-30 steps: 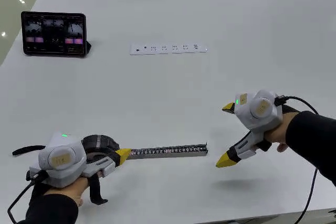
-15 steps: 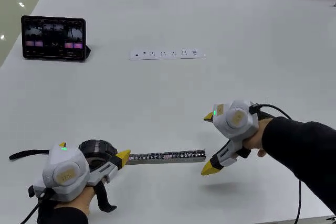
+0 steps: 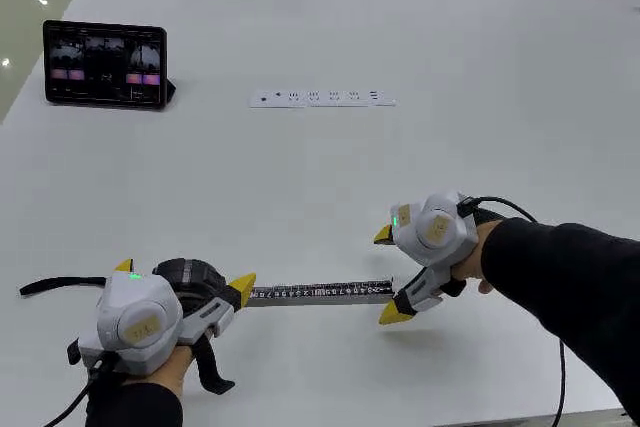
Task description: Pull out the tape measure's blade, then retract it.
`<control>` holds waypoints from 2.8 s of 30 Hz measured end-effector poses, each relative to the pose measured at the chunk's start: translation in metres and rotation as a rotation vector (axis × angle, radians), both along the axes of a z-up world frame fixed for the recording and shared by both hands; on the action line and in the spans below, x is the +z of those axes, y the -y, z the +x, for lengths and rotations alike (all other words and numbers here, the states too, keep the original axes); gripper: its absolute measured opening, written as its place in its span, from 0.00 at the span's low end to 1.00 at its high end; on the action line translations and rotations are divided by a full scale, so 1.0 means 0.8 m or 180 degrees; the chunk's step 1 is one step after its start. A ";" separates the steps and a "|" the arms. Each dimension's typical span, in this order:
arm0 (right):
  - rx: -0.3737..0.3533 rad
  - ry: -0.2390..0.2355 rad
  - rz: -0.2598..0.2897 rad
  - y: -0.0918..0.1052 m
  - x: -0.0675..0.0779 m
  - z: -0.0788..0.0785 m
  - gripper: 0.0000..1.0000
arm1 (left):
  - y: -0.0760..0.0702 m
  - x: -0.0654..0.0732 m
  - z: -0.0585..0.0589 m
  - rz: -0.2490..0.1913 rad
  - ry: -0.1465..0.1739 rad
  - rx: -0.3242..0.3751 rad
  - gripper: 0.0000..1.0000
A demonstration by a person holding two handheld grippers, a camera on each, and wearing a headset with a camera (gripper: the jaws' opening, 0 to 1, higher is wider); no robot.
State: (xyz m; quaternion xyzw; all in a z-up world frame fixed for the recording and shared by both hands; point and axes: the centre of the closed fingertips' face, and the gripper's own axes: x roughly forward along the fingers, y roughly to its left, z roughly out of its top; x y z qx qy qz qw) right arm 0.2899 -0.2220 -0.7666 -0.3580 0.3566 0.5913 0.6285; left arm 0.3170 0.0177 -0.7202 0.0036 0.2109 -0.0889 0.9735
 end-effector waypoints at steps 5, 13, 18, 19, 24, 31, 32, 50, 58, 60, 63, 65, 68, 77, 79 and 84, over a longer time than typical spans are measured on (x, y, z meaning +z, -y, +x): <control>0.0061 -0.0015 -0.0036 0.003 -0.004 -0.004 0.54 | -0.002 0.000 0.001 0.0010 -0.0012 0.0000 0.99; 0.0060 -0.0051 -0.0074 0.008 -0.008 -0.006 0.34 | -0.005 -0.004 -0.003 0.0002 -0.0067 0.0032 0.99; 0.0077 -0.0061 -0.0130 0.013 -0.011 -0.008 0.28 | -0.008 -0.005 -0.002 -0.0003 -0.0072 0.0056 0.99; 0.0078 -0.0056 -0.0128 0.013 -0.011 -0.008 0.26 | -0.008 -0.005 -0.002 -0.0006 -0.0074 0.0062 0.99; 0.0105 -0.0053 -0.0138 0.014 -0.013 -0.009 0.20 | -0.010 -0.003 0.001 -0.0016 -0.0054 0.0083 0.99; 0.0112 -0.0052 -0.0161 0.016 -0.017 -0.010 0.13 | -0.009 -0.002 0.002 -0.0019 -0.0046 0.0079 0.99; 0.0096 -0.0061 -0.0151 0.015 -0.017 -0.010 0.13 | -0.010 -0.002 0.002 -0.0019 -0.0042 0.0081 0.99; -0.0077 -0.0152 -0.0209 0.015 -0.019 -0.008 0.11 | -0.010 -0.010 0.000 0.0002 -0.0139 0.0059 0.78; -0.0256 -0.0230 -0.0193 0.016 -0.018 -0.006 0.11 | -0.009 -0.020 -0.002 0.0023 -0.0253 0.0030 0.65; -0.0237 -0.0232 -0.0201 0.016 -0.018 -0.006 0.11 | -0.008 -0.022 -0.002 0.0022 -0.0283 0.0031 0.63; -0.0226 -0.0241 -0.0222 0.016 -0.019 -0.006 0.11 | -0.008 -0.023 -0.002 0.0005 -0.0307 0.0028 0.63; -0.0217 -0.0242 -0.0232 0.016 -0.019 -0.007 0.11 | -0.008 -0.026 -0.003 0.0032 -0.0340 0.0005 0.63; -0.0217 -0.0242 -0.0233 0.016 -0.019 -0.007 0.10 | -0.008 -0.026 -0.003 0.0031 -0.0346 0.0003 0.63; -0.0221 -0.0257 -0.0238 0.016 -0.019 -0.006 0.10 | -0.009 -0.027 -0.003 0.0052 -0.0400 -0.0037 0.61; -0.0227 -0.0254 -0.0238 0.016 -0.019 -0.006 0.10 | -0.009 -0.027 -0.004 0.0057 -0.0407 -0.0034 0.61; -0.0222 -0.0245 -0.0267 0.013 -0.019 -0.007 0.10 | -0.010 -0.027 -0.004 0.0068 -0.0447 -0.0032 0.60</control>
